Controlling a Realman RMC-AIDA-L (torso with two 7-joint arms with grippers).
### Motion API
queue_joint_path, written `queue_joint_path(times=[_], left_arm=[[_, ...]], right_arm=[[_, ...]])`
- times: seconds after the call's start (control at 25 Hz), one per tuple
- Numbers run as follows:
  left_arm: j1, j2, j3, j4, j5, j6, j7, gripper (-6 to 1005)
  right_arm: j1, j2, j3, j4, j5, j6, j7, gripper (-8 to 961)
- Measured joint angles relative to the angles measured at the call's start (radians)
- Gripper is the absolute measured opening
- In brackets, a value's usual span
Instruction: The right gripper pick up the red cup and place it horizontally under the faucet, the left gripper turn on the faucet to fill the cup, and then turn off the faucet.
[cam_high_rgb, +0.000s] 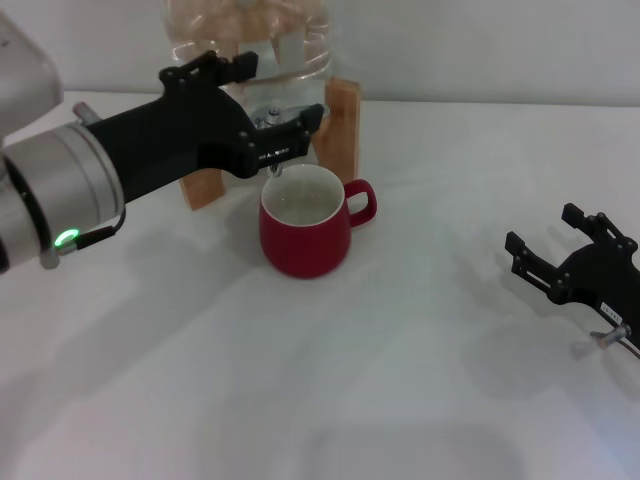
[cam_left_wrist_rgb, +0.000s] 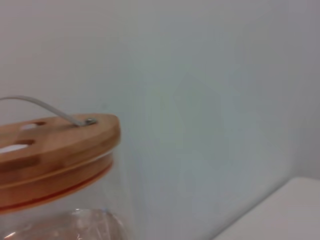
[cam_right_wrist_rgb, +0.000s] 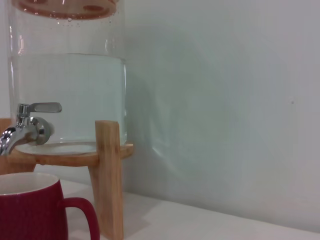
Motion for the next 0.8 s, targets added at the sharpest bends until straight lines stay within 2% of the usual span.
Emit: queue_joint_path(times=[0.04,0.16,0.32,0.48,0.8], left_arm=[[0.024,0.0,0.0,-0.001,-0.045,0.003,0.039,876],[0.045,0.0,0.005,-0.007,-0.087,0.019,0.077,876],[0.069,0.0,0.025,-0.063,-0.213,0.071,0.201,876],[0.071,0.0,0.026,-0.139,-0.328,0.106,0.321,876],[0.066,-0.002,0.045,-0.277,-0.655,0.134,0.641,876]], right_arm=[[0.0,0.0,0.0,0.0,0.0,0.001,0.0,854],[0.0,0.0,0.0,0.0,0.0,0.002,0.0,853],[0.0,0.002,0.008,-0.008,0.0,0.002,0.0,853],[0.0,0.003,0.017,-0.009,0.0,0.004,0.0,852],[0.003,0.003,0.036,-0.012,0.0,0.016,-0.002,851]])
